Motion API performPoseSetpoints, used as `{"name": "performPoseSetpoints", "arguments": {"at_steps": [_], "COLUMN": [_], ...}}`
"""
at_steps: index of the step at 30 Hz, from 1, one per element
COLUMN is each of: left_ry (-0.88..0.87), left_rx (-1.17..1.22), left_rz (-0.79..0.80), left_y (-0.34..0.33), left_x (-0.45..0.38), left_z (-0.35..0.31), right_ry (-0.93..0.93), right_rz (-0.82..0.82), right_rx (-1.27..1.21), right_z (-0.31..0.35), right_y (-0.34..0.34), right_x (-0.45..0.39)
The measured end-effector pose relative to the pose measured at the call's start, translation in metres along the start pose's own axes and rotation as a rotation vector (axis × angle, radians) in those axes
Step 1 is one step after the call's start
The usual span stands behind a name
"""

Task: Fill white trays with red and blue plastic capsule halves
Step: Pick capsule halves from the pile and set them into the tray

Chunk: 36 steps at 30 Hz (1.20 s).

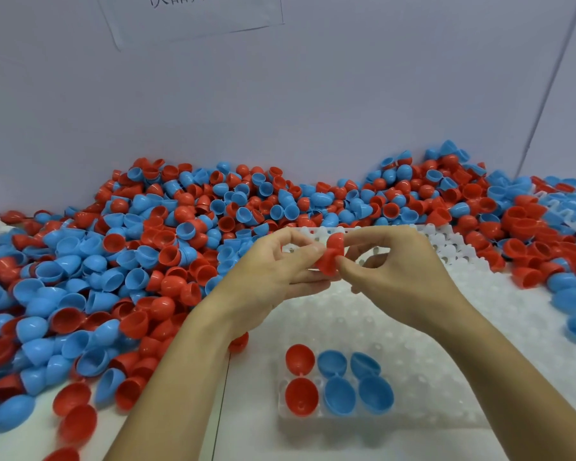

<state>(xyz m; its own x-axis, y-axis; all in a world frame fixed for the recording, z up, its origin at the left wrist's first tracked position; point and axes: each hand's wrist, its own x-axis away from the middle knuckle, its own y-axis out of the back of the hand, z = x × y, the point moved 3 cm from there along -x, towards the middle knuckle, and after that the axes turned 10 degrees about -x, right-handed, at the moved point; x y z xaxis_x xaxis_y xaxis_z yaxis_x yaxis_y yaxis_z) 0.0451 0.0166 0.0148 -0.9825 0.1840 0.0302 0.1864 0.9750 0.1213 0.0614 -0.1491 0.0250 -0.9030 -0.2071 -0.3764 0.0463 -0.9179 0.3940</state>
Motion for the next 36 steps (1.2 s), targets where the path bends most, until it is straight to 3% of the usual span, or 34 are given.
{"name": "performPoseSetpoints", "arguments": {"at_steps": [9, 13, 19, 22, 36], "left_ry": [0.028, 0.037, 0.037, 0.042, 0.010], "left_rx": [-0.099, -0.136, -0.107, -0.116, -0.161], "left_rz": [0.074, -0.043, -0.127, -0.130, -0.324], "left_y": [-0.003, 0.004, 0.009, 0.009, 0.042], "left_x": [-0.001, -0.002, -0.005, -0.005, 0.000], "left_z": [0.005, 0.007, 0.008, 0.007, 0.007], "right_ry": [-0.051, -0.080, -0.372, -0.496, -0.561], "right_rz": [0.096, 0.148, 0.553, 0.664, 0.706], "right_rx": [0.019, 0.071, 0.321, 0.409, 0.685], "right_z": [-0.005, -0.002, 0.007, 0.013, 0.015], "right_y": [0.004, 0.020, 0.049, 0.045, 0.017], "right_x": [0.000, 0.002, 0.018, 0.027, 0.039]}}
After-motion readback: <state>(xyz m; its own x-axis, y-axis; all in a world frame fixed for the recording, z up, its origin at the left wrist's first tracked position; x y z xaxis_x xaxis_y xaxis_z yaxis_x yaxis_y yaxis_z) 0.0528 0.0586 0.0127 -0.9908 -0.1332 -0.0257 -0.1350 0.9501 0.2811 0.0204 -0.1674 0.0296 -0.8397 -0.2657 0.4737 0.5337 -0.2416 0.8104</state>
